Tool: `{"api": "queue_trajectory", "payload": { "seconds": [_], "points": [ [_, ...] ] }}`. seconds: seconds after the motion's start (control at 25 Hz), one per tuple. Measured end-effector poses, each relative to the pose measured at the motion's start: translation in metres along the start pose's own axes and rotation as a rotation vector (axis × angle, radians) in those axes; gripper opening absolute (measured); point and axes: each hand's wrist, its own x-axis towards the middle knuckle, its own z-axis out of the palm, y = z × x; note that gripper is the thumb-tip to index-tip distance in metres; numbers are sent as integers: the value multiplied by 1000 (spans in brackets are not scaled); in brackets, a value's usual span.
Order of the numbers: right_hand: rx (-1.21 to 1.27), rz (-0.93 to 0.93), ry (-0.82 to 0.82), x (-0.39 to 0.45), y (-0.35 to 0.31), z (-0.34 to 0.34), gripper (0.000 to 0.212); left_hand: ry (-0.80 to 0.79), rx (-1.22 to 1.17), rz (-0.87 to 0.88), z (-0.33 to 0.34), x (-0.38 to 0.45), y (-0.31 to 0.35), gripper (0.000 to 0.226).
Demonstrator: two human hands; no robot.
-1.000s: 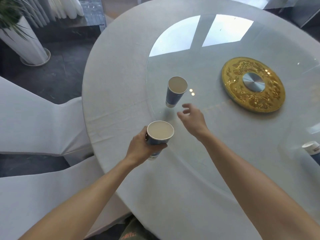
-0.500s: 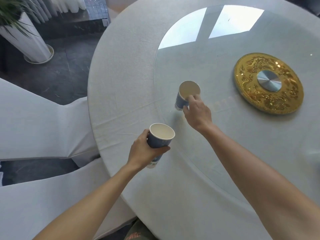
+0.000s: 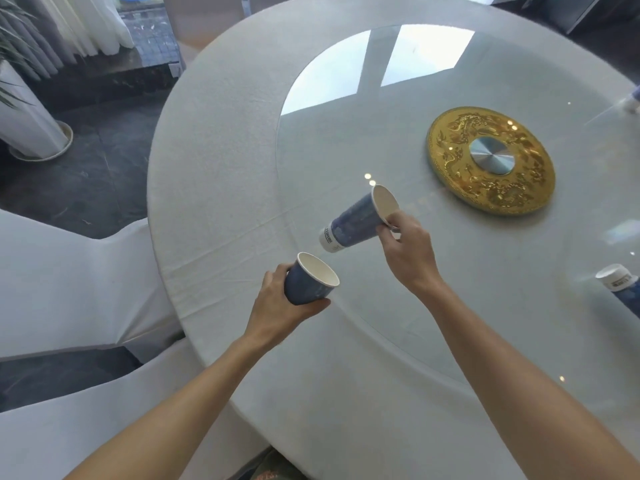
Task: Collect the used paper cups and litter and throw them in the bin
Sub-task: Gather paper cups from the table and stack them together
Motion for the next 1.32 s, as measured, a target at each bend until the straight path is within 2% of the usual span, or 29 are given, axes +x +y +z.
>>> {"api": "queue_trajectory", "payload": {
  "seconds": [0.24,0.32,0.56,0.88,0.96,1.04,1.08,1.2,1.32],
  "points": [
    [342,212,246,-81,16,-60,10,-112,147,51,28,-11,7,78],
    [402,250,274,-114,28,-73,9,-150,175,76,41,-19,12,81],
    [410,307,212,-203,81,-108,5,-306,239,199,95,-64,37,80],
    [433,356,5,-330,158,-172,16,-525,395,429,202,-175,56,81],
    [368,298,16,-368,178,-185,16,-563,379,500,233,-210,60,81],
    [380,335,36,-400,196,-201,11,-597,366,548,261,-242,62,79],
    [427,380,50,-413,203,-208,14,-604,362,558,273,-254,62,78],
    [578,472,40,-448,223,-234,55,-660,341,585,306,-294,64,83],
    [616,540,-42,-476,242,-247,56,-729,323,570,330,-321,60,82]
  ]
}}
